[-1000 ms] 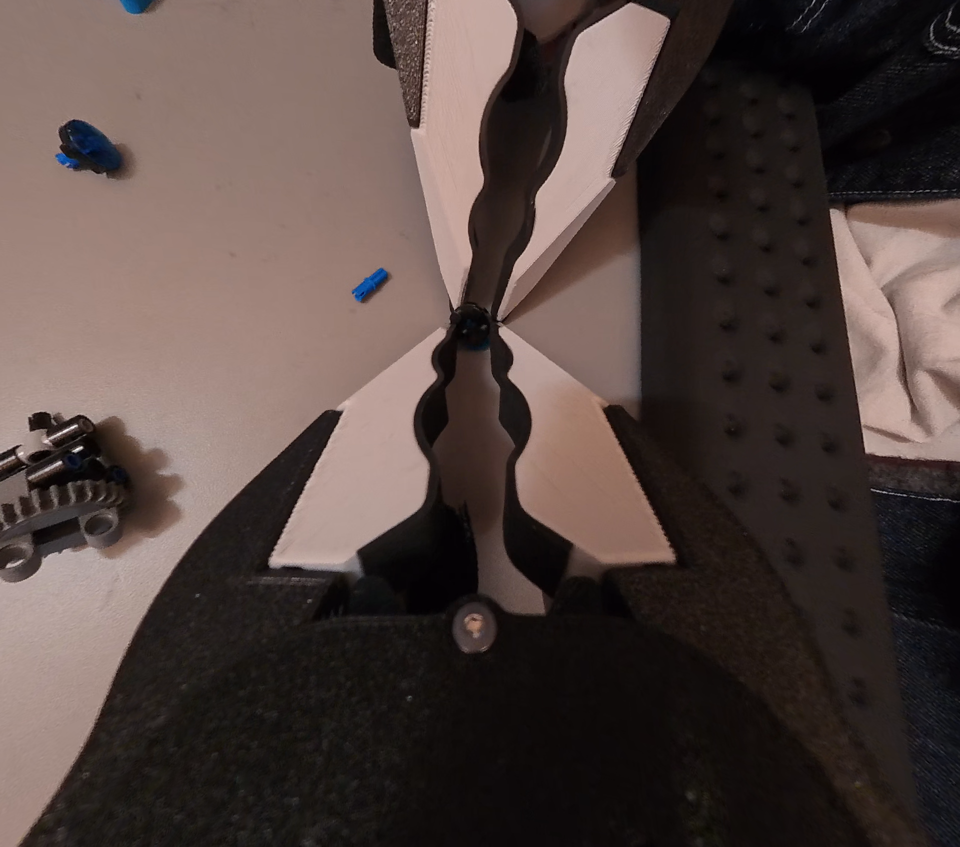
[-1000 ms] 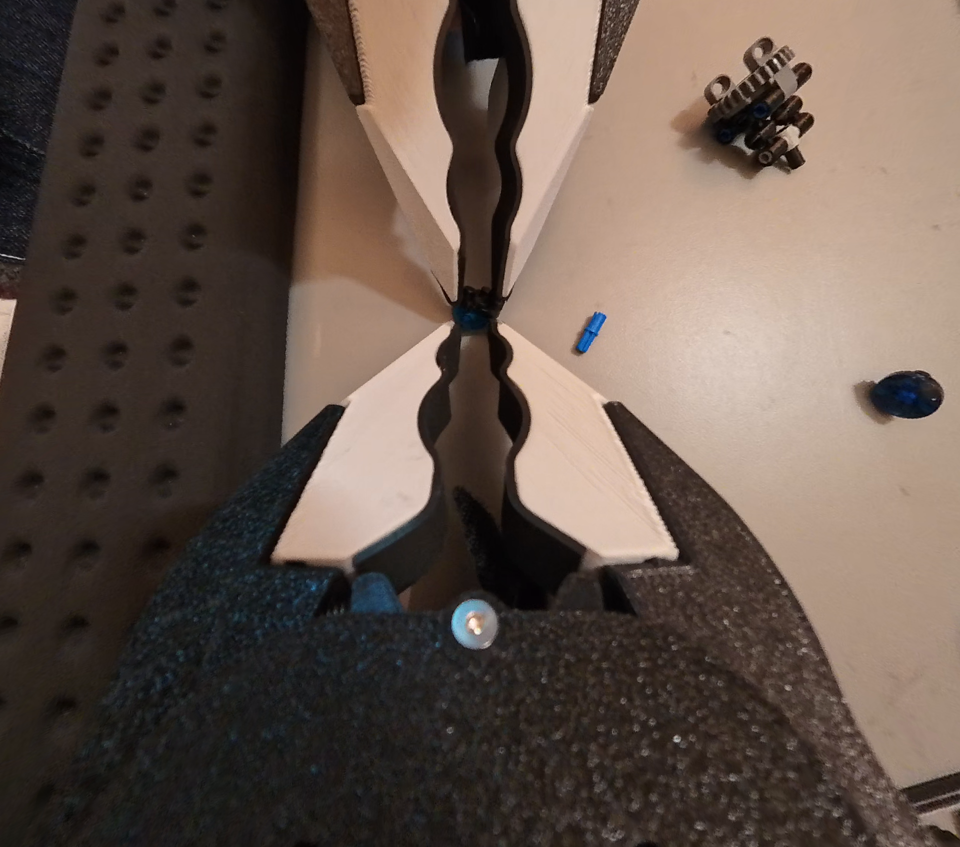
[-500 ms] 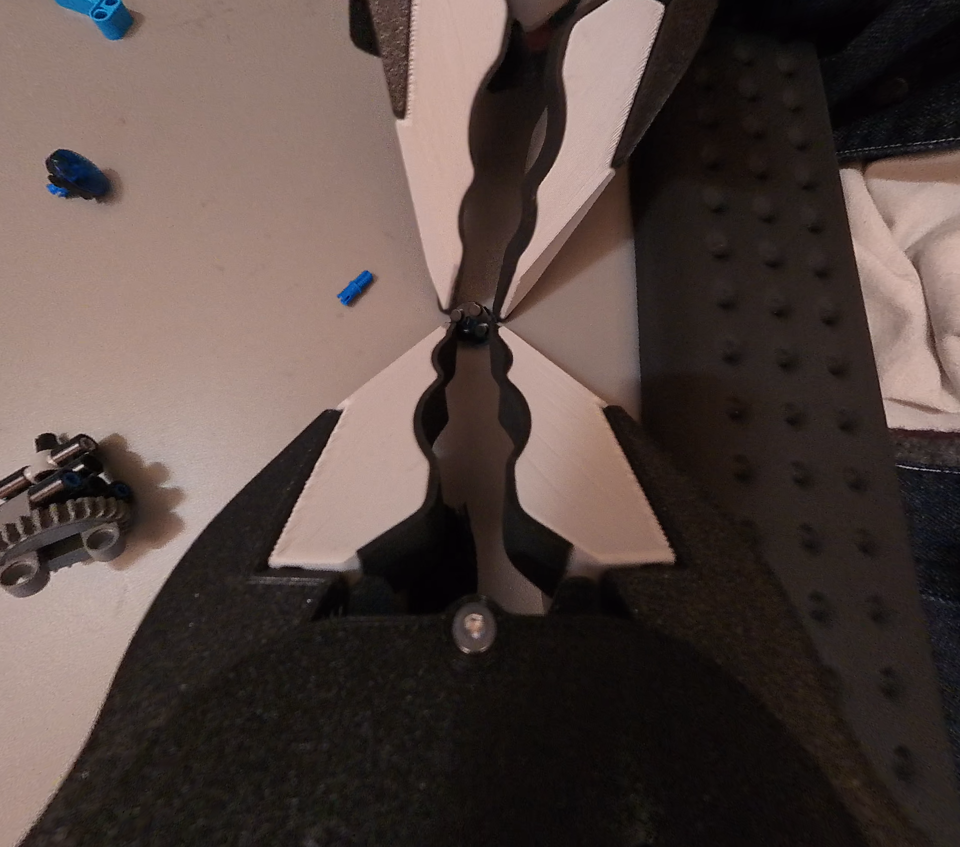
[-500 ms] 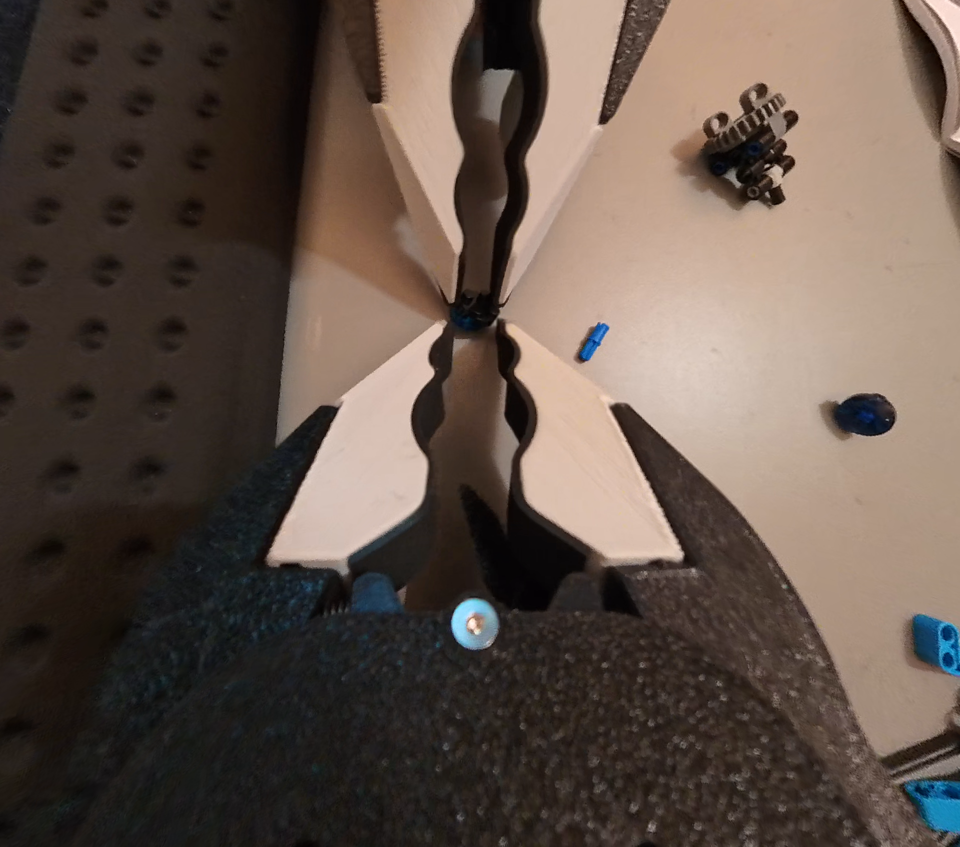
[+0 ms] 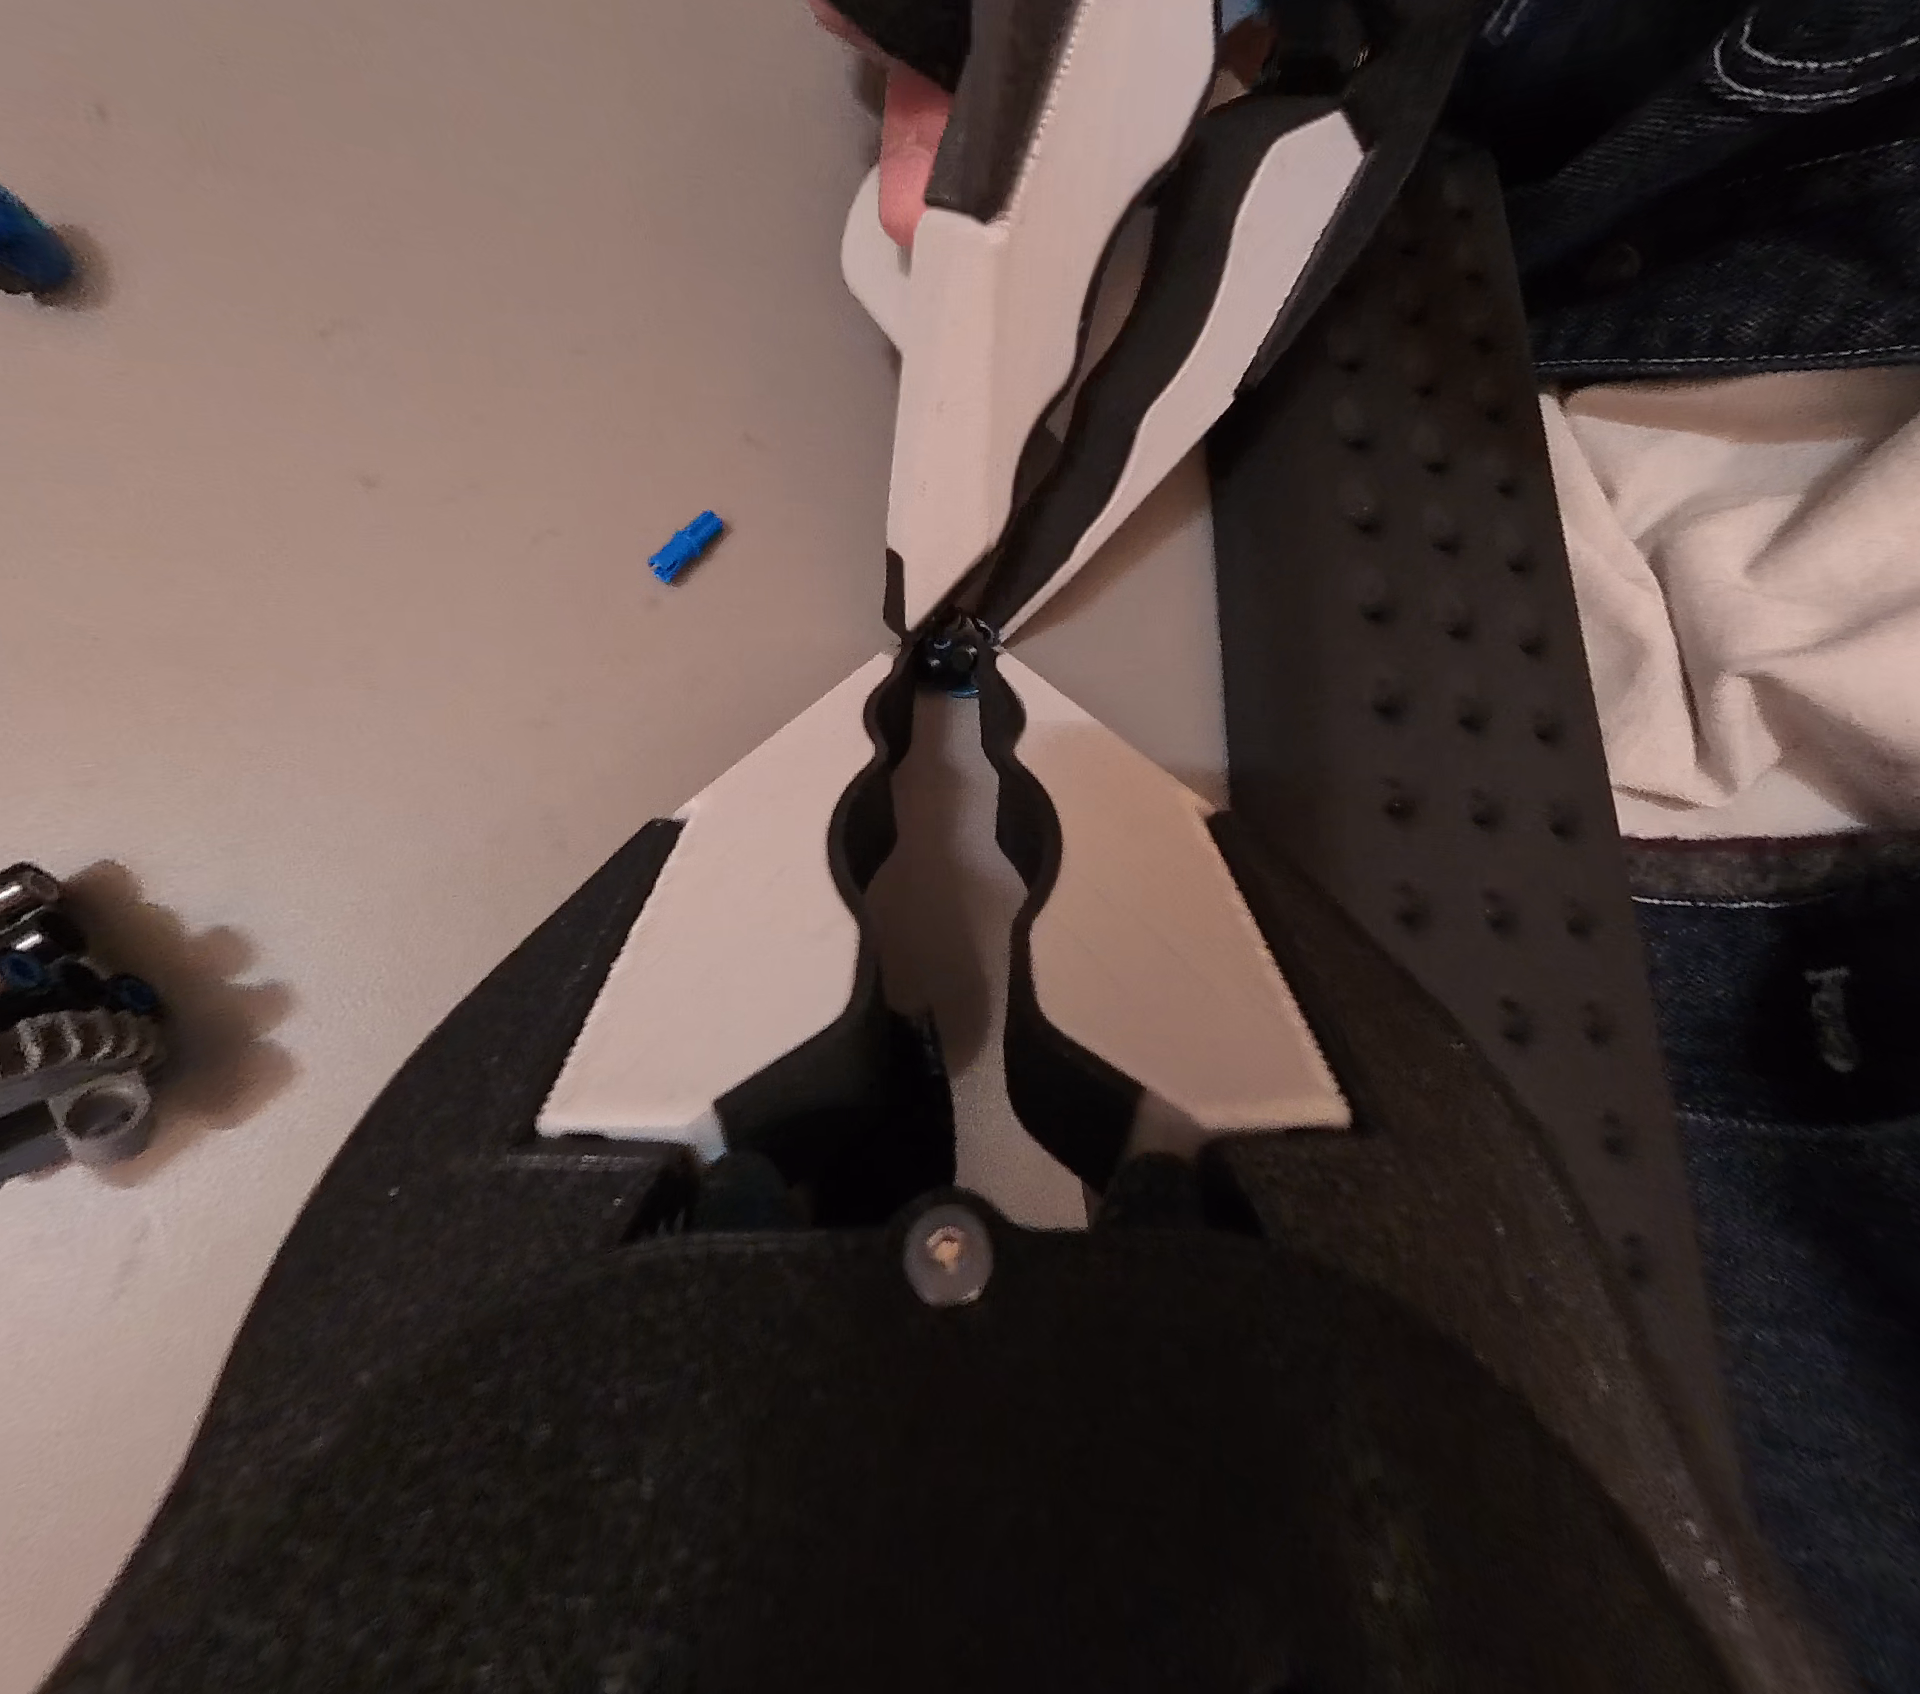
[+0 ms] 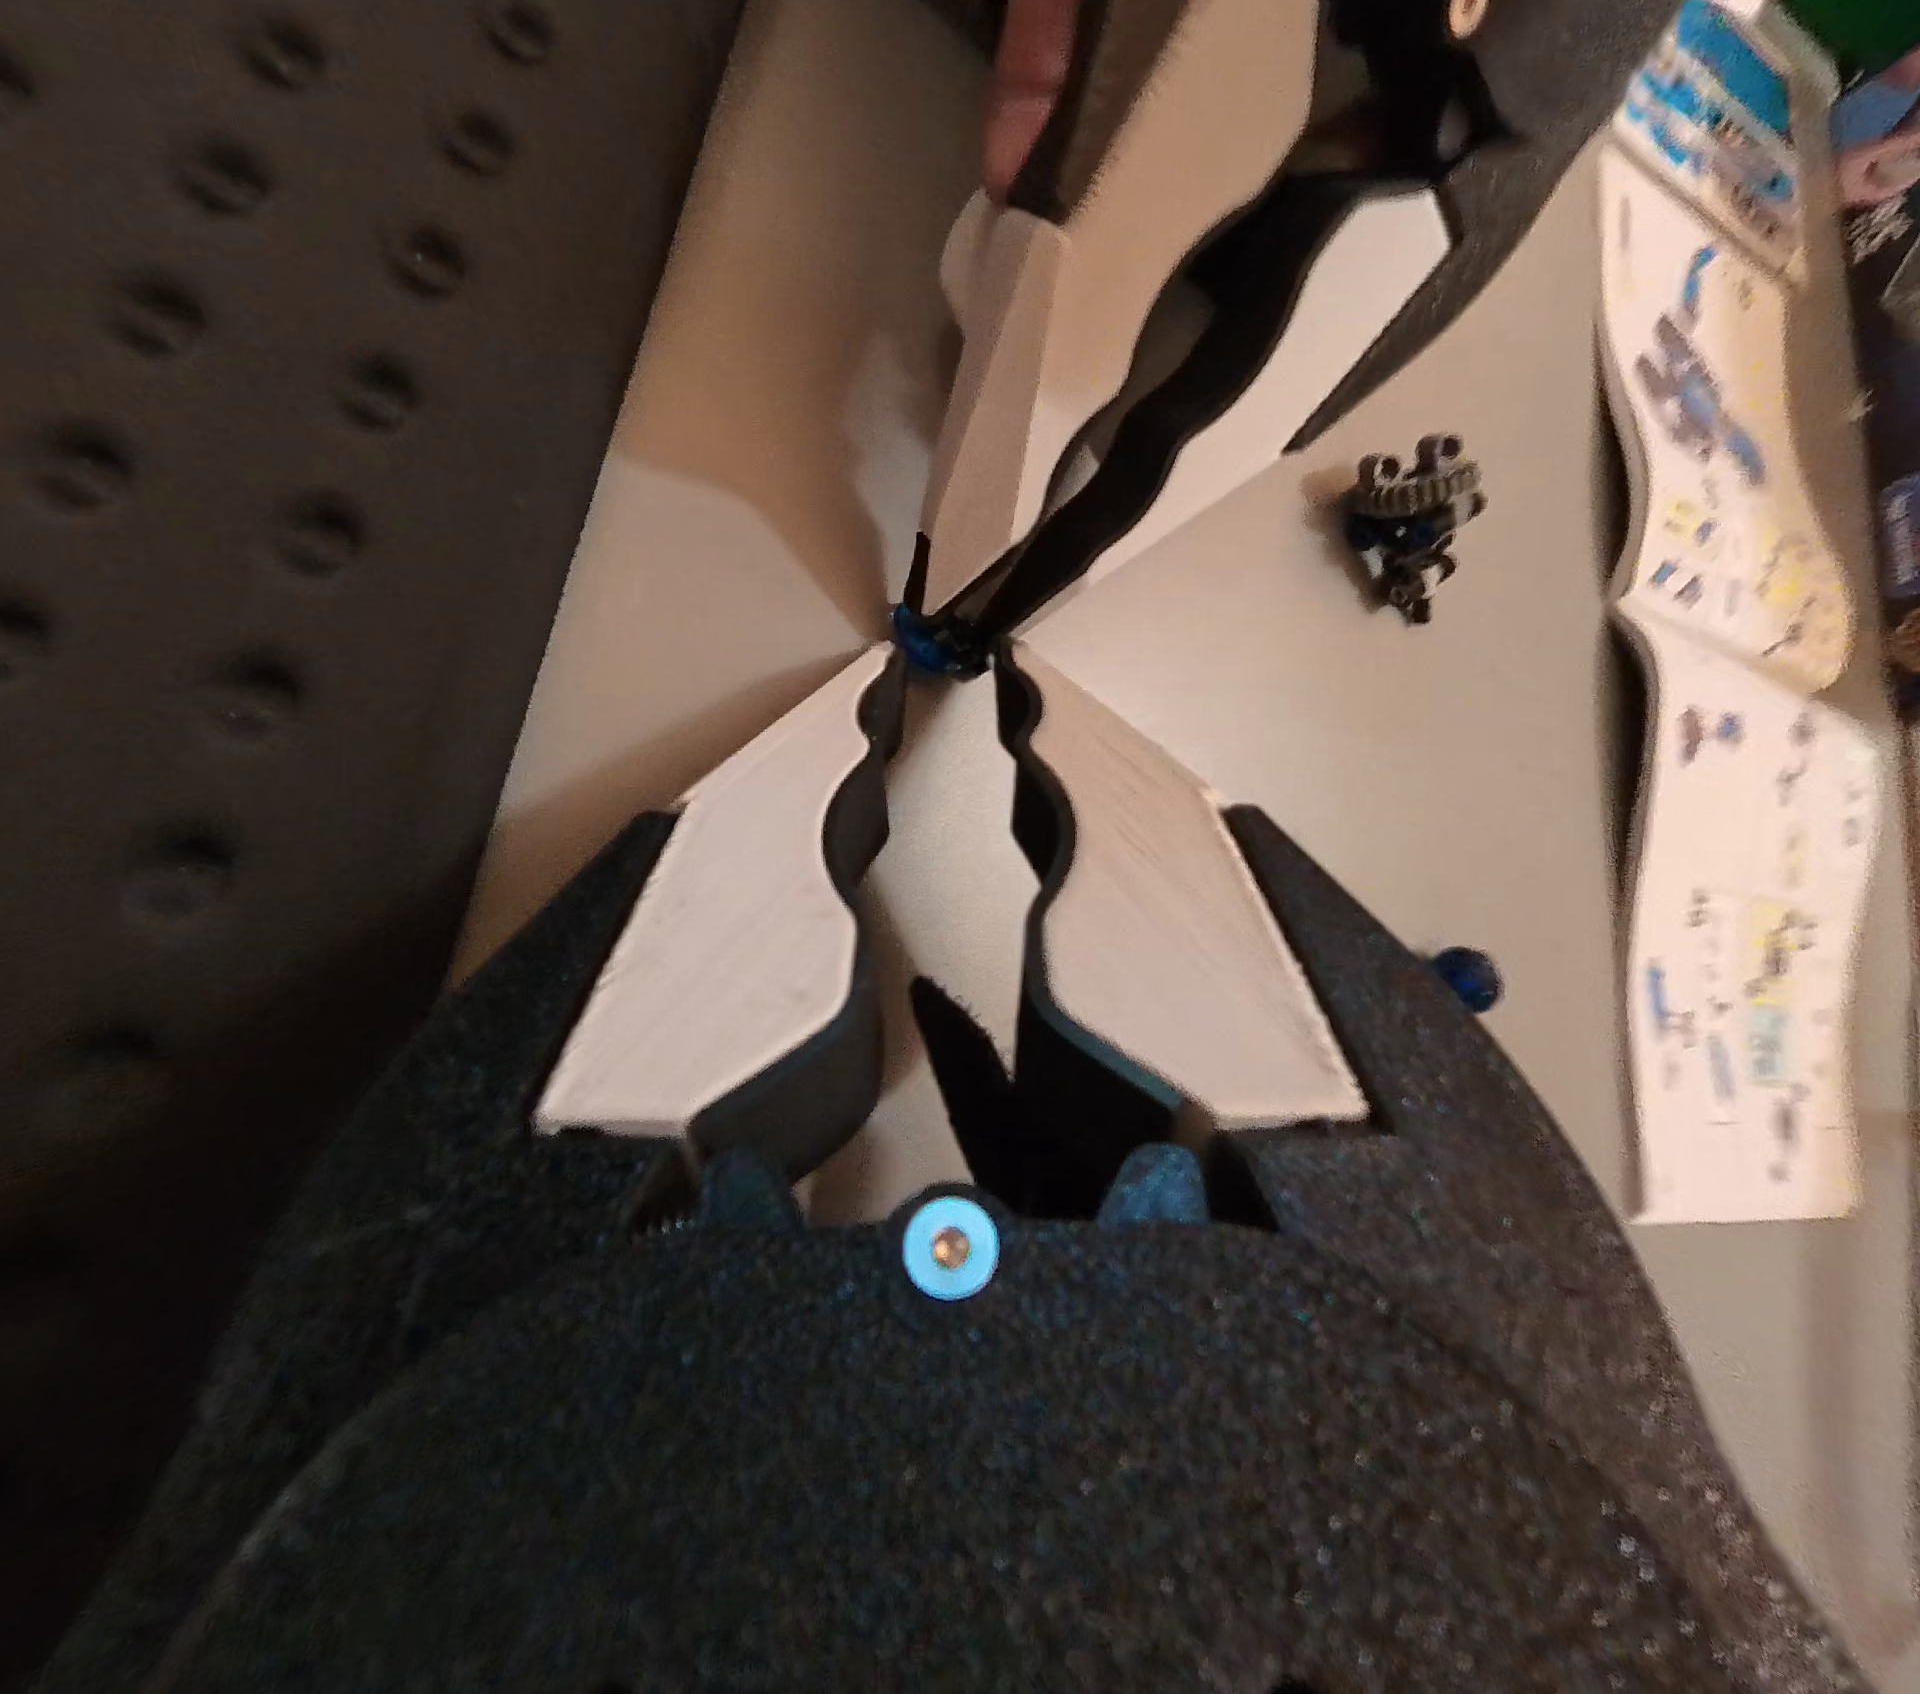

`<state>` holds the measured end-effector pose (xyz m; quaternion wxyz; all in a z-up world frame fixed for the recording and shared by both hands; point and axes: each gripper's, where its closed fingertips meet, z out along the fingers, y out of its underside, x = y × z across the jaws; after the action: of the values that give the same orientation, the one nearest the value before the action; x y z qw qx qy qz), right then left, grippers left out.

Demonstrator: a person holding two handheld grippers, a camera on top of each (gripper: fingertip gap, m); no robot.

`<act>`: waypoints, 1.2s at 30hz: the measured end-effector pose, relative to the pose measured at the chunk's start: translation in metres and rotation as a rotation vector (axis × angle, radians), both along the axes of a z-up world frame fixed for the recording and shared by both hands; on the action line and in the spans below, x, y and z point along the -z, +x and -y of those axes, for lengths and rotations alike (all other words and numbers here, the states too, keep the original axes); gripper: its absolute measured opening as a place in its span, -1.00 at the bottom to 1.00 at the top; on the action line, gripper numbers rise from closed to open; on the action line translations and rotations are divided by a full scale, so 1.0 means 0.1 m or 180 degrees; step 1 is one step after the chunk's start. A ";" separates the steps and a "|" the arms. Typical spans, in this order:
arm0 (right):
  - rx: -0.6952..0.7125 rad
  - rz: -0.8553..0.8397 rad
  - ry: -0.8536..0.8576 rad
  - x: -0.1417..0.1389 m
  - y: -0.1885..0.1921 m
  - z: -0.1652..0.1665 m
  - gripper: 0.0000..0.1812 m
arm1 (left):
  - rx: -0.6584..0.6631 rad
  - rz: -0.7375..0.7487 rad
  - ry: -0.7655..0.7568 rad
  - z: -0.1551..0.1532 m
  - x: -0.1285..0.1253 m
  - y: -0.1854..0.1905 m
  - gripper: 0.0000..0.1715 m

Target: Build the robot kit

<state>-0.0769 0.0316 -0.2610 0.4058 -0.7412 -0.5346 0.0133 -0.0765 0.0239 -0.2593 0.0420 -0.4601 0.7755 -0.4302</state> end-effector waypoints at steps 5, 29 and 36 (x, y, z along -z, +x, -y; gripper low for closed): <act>-0.0217 0.0150 0.0324 -0.01 -0.07 0.00 -0.85 | 0.0151 -0.0119 -0.0175 0.00 0.00 -0.04 -0.87; 0.0335 -0.0945 -0.0403 -0.18 0.13 -0.25 -0.91 | -0.0085 0.0038 -0.0718 -0.41 -0.26 0.04 -0.77; 0.0282 -0.2635 -0.0831 -0.83 0.05 -0.19 -0.90 | -0.0230 0.1308 -0.0158 -0.27 -0.75 0.01 -0.78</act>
<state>-0.0723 0.0504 -0.1778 0.4889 -0.7406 -0.2884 0.3595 -0.0759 0.0506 -0.1841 0.2034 -0.3911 0.7228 -0.5321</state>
